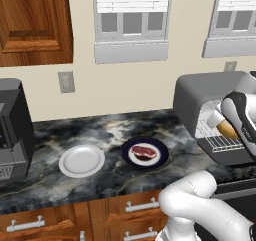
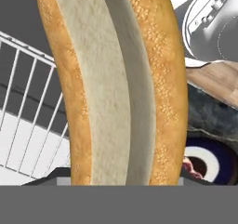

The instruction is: Open the toaster oven door. Place the hotdog bun on the bottom rack in the toaster oven and place the steak on the top rack.

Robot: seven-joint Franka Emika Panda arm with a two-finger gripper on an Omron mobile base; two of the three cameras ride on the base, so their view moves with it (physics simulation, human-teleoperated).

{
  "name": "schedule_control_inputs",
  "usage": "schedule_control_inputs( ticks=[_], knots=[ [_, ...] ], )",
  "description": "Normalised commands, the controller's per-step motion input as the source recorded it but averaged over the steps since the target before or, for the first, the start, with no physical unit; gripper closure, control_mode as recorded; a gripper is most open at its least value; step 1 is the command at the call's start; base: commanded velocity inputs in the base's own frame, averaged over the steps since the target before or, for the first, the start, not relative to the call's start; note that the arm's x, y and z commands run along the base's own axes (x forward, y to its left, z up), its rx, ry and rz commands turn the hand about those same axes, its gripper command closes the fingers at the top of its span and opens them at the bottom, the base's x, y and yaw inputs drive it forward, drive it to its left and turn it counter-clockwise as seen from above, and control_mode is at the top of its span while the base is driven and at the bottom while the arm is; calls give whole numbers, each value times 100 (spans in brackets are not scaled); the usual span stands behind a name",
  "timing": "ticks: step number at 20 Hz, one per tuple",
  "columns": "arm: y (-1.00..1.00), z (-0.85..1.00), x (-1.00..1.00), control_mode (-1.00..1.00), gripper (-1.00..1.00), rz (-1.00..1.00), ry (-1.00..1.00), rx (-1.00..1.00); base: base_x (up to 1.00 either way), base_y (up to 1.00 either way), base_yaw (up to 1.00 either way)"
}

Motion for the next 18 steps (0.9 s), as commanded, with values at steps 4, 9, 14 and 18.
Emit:
schedule_control_inputs(
  ticks=[4,9,14,18],
  knots=[
    [-71,0,-4,-100,100,38,0,-16,0,0,0],
    [-77,0,-1,-100,100,35,0,-9,0,0,0],
    [-80,0,-4,-100,100,41,-2,-11,0,0,0],
    [-66,0,-13,-100,100,47,-1,-11,0,0,0]
  ],
)
